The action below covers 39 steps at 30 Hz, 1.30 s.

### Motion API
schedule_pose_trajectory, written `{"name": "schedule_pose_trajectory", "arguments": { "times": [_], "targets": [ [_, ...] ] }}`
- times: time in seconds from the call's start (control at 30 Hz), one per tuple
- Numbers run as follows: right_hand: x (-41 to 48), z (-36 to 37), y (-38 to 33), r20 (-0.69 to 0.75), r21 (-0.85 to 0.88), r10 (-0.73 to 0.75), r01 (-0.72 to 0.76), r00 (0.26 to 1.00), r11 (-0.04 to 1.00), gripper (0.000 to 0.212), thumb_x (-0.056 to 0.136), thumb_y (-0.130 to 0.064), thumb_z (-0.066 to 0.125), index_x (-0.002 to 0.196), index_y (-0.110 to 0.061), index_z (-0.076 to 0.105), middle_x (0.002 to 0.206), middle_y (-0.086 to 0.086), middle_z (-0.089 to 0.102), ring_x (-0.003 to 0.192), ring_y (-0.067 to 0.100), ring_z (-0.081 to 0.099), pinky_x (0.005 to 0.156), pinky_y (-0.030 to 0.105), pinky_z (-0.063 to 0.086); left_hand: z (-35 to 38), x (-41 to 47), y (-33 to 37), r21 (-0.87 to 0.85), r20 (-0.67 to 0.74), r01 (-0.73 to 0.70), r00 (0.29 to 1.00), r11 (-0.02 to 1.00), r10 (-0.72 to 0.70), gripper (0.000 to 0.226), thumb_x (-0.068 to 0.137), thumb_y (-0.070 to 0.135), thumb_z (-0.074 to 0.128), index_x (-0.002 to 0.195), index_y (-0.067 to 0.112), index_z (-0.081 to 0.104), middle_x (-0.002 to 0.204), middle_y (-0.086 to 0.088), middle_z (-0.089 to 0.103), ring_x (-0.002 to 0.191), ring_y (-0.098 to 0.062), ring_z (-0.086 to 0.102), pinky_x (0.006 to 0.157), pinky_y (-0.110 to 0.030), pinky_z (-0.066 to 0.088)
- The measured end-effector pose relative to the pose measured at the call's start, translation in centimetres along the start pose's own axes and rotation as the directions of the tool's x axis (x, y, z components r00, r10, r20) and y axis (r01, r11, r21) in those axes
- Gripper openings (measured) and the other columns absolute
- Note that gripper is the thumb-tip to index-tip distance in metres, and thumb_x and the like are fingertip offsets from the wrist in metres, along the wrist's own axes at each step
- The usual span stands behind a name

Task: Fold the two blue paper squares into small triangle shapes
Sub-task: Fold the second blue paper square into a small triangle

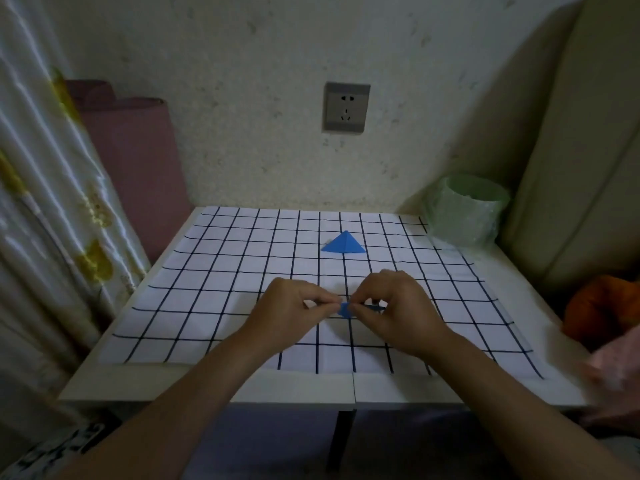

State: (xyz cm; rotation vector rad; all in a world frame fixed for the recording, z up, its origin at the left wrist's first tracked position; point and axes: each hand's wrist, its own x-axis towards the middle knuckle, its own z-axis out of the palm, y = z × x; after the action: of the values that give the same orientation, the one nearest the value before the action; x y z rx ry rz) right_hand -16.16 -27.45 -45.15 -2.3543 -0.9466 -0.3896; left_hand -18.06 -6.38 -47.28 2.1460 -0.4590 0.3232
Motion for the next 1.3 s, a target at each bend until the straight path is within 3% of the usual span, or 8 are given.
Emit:
{"name": "schedule_pose_trajectory", "arguments": {
  "times": [0.13,0.23,0.37,0.6,0.83,0.97,1.2,1.3],
  "targets": [
    [-0.2,0.7,0.0,0.012,0.129,0.071,-0.072,0.997,0.989,0.009,0.082,-0.019,0.071,0.079,-0.027,0.07,0.077,-0.019,0.064,0.075,0.005,0.06,0.068,0.016,0.046,0.0,-0.6,-0.2,0.018,-0.018,-0.016,1.0,1.0,0.016,0.012,0.086,0.023,0.07,0.095,0.029,0.076,0.08,0.023,0.07,0.078,0.0,0.068,0.067,-0.015,0.054],
    [-0.1,0.8,-0.1,0.05,0.262,0.218,-0.224,0.975,0.939,0.016,0.083,-0.017,0.07,0.076,-0.031,0.069,0.078,-0.021,0.066,0.078,0.004,0.061,0.068,0.015,0.048,0.0,-0.5,0.1,-0.106,-0.033,0.139,0.989,0.985,-0.143,0.009,0.087,0.023,0.071,0.088,0.031,0.073,0.074,0.014,0.073,0.071,-0.004,0.07,0.065,-0.023,0.058],
    [0.2,0.7,-0.1,0.086,0.331,0.325,-0.335,0.942,0.882,0.014,0.087,-0.018,0.067,0.077,-0.027,0.07,0.081,-0.011,0.069,0.081,0.009,0.063,0.074,0.031,0.056,0.1,-0.4,0.7,-0.249,0.017,0.285,0.957,0.926,-0.29,0.006,0.092,0.022,0.066,0.092,0.024,0.072,0.077,0.007,0.075,0.071,-0.009,0.072,0.061,-0.019,0.055],
    [0.3,0.9,-1.0,0.044,0.344,0.261,-0.259,0.964,0.902,0.009,0.082,-0.027,0.064,0.075,-0.027,0.069,0.074,-0.014,0.066,0.072,0.007,0.06,0.064,0.018,0.051,0.4,-0.6,1.1,-0.191,0.017,0.238,0.971,0.952,-0.24,0.011,0.091,0.021,0.069,0.084,0.03,0.071,0.072,0.01,0.074,0.068,-0.005,0.071,0.064,-0.022,0.059],
    [0.4,0.9,-0.5,0.12,0.255,0.211,-0.236,0.97,0.938,0.009,0.076,-0.032,0.065,0.071,-0.025,0.066,0.068,-0.011,0.064,0.063,0.012,0.06,0.059,0.029,0.055,1.2,-0.8,1.6,-0.105,-0.006,0.184,0.983,0.977,-0.185,0.017,0.087,0.021,0.071,0.081,0.036,0.069,0.067,0.021,0.07,0.066,0.002,0.069,0.061,-0.009,0.051],
    [0.1,0.9,-0.1,0.157,0.277,0.234,-0.271,0.959,0.922,0.016,0.07,-0.041,0.058,0.072,-0.027,0.066,0.072,-0.012,0.065,0.065,0.01,0.059,0.06,0.023,0.053,1.3,-0.9,1.5,-0.121,-0.014,0.198,0.979,0.973,-0.201,0.012,0.087,0.02,0.072,0.082,0.03,0.07,0.069,0.017,0.071,0.065,0.0,0.069,0.061,-0.013,0.054],
    [-0.3,0.5,0.8,0.13,0.25,0.269,-0.294,0.954,0.922,0.006,0.081,-0.023,0.067,0.079,-0.026,0.071,0.074,-0.011,0.069,0.069,0.006,0.063,0.064,0.021,0.055,0.9,-0.9,0.9,-0.145,-0.083,0.195,0.975,0.97,-0.208,0.015,0.089,0.019,0.069,0.081,0.031,0.07,0.076,0.011,0.071,0.071,-0.003,0.07,0.065,-0.03,0.061],
    [-0.4,-0.1,0.9,0.074,0.139,0.18,-0.189,0.981,0.972,0.005,0.087,-0.025,0.07,0.088,-0.028,0.074,0.08,-0.013,0.069,0.074,0.004,0.061,0.068,0.019,0.052,0.2,-0.8,0.4,-0.106,-0.136,0.099,0.984,0.989,-0.113,0.016,0.09,0.018,0.069,0.085,0.033,0.072,0.082,0.013,0.072,0.072,-0.003,0.069,0.064,-0.023,0.058]
  ]
}}
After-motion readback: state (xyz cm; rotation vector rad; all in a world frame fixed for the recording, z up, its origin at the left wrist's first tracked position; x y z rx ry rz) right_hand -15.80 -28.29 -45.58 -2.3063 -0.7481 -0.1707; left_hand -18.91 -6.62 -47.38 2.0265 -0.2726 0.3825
